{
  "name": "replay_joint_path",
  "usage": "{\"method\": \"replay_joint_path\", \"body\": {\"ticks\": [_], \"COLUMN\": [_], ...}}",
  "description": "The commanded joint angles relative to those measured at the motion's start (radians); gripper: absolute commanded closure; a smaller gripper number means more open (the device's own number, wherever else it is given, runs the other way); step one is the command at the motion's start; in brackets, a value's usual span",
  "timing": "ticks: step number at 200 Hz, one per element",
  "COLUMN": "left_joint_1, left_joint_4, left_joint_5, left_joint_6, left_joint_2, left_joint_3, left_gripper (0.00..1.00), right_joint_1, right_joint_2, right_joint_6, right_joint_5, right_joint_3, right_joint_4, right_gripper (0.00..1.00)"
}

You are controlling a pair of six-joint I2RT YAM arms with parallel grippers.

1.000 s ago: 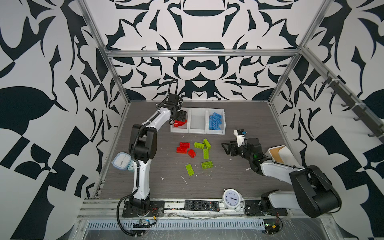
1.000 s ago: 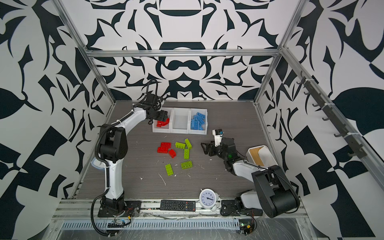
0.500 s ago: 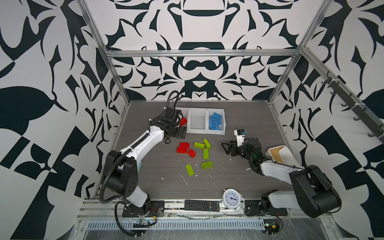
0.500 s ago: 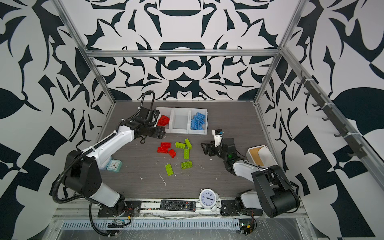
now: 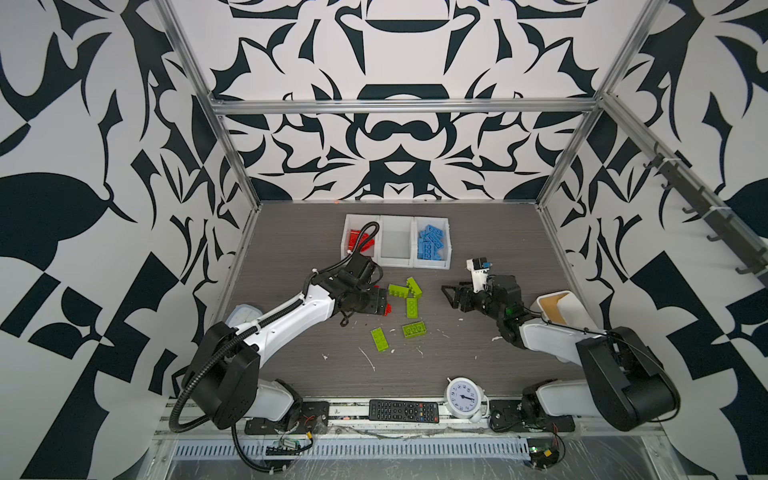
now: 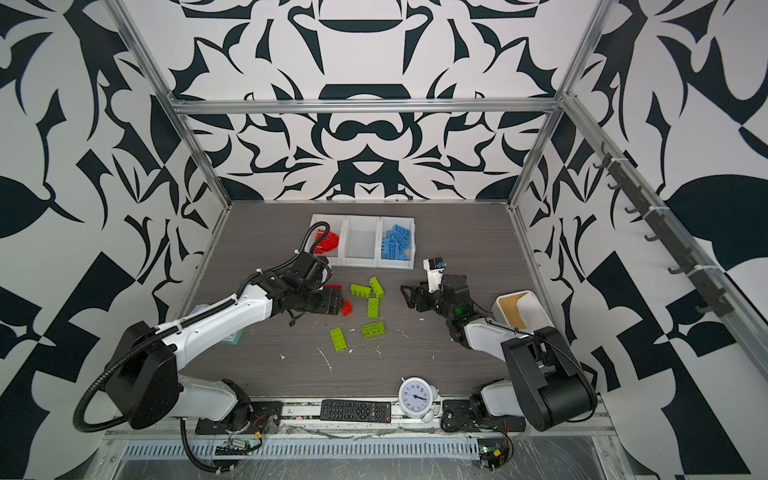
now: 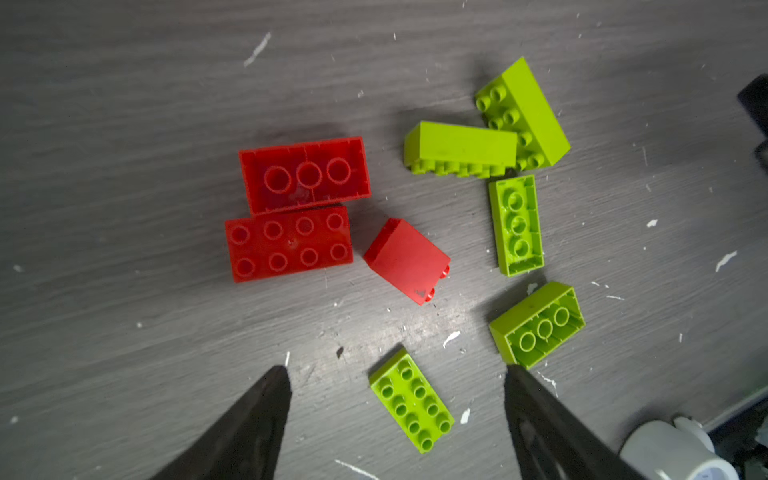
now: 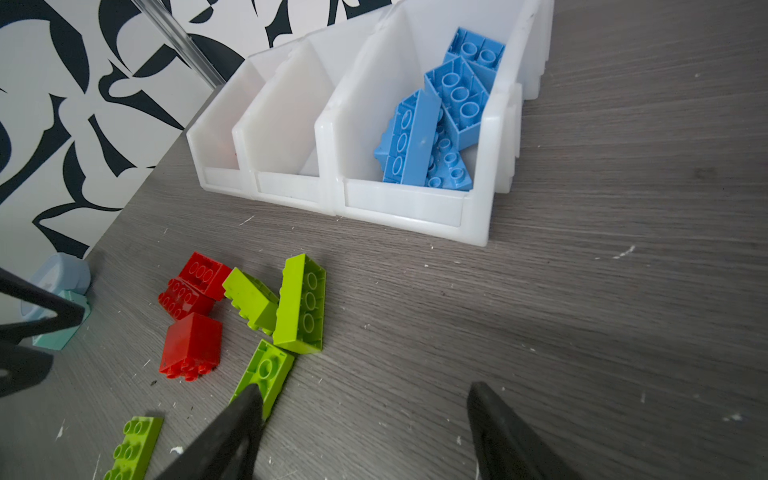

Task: Sort the legos into containers by color
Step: 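Move the open left gripper back over the remaining red bricks, then lower the left gripper around the tall red 2x2 brick, then close the left gripper on the red 2x2 brick and lift it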

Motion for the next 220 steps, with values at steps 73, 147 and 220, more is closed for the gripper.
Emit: {"method": "replay_joint_path", "body": {"ticks": [73,147,220], "left_joint_1": [-0.073,-0.074,-0.074], "left_joint_4": [0.112,0.142,0.161], "left_joint_5": [0.016,0.004,0.006], "left_joint_6": [-0.094,-0.061,-0.010], "left_joint_2": [0.151,0.252,0.373], "left_joint_3": [-0.004,0.046,0.137], "left_gripper": [0.18,0.21,0.27], "right_joint_1": [0.006,0.006,0.010], "right_joint_2": [0.005,0.004,0.019], "right_joint_6": [-0.001,0.005,0.011], "right_joint_5": [-0.017,-0.030,-0.042], "right_joint_3": [0.031,0.031,0.035], "right_joint_4": [0.025,0.028,0.038], "right_gripper": [0.20,0.21,0.21]}}
